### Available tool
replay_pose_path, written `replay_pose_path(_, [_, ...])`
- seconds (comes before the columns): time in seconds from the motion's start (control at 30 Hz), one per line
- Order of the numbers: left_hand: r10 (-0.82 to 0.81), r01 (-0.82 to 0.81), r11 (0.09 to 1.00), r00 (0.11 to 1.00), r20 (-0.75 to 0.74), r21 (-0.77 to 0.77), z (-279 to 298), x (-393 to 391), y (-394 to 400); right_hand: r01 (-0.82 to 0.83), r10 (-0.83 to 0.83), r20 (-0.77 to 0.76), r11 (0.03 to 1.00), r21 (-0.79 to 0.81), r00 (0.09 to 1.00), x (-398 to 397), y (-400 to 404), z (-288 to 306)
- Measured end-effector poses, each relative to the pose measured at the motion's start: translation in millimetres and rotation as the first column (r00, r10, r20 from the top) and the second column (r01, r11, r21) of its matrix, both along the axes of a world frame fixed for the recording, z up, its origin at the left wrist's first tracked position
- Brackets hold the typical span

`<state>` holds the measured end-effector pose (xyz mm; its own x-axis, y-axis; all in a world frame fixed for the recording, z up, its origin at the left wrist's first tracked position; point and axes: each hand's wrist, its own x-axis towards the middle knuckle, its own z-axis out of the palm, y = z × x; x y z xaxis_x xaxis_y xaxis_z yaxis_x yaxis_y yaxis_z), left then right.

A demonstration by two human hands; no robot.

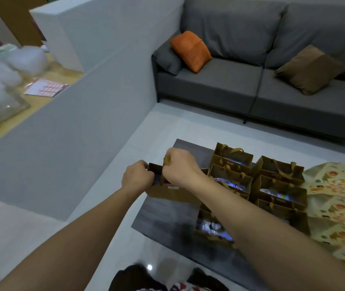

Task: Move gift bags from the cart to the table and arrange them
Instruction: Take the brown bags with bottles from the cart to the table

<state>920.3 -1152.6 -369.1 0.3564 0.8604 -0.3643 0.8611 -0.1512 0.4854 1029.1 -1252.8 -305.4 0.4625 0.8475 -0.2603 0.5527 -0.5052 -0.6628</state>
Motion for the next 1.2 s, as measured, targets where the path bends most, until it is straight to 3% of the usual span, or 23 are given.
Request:
replay_pose_path(0.23, [-0.116,0.120,0.984,0.992,0.040,-0.133,-47,74,91,0.139,-0.134,0.060,0.987,-0.080,0.989,65,94,-45])
replay_pose_path(0.4, [-0.260,0.278,0.913,0.961,0.099,-0.298,-75,126,150,0.263,-0.240,0.137,0.947,-0.183,0.961,100,146,-73])
replay_pose_path(0.53, [-0.213,0.256,0.846,0.966,0.143,-0.467,-94,158,190,0.360,-0.283,0.260,0.874,-0.327,0.923,128,179,-99])
replay_pose_path(0.63, [-0.176,0.238,0.805,0.971,0.164,-0.544,-111,178,205,0.402,-0.348,0.212,0.848,-0.344,0.913,153,193,-121])
replay_pose_path(0.8, [-0.129,0.200,0.792,0.978,0.163,-0.577,-144,215,212,0.424,-0.387,0.176,0.851,-0.309,0.905,192,209,-157])
replay_pose_path(1.2, [-0.168,0.212,0.780,0.977,0.129,-0.589,-181,256,223,0.393,-0.371,0.137,0.824,-0.408,0.919,242,225,-196])
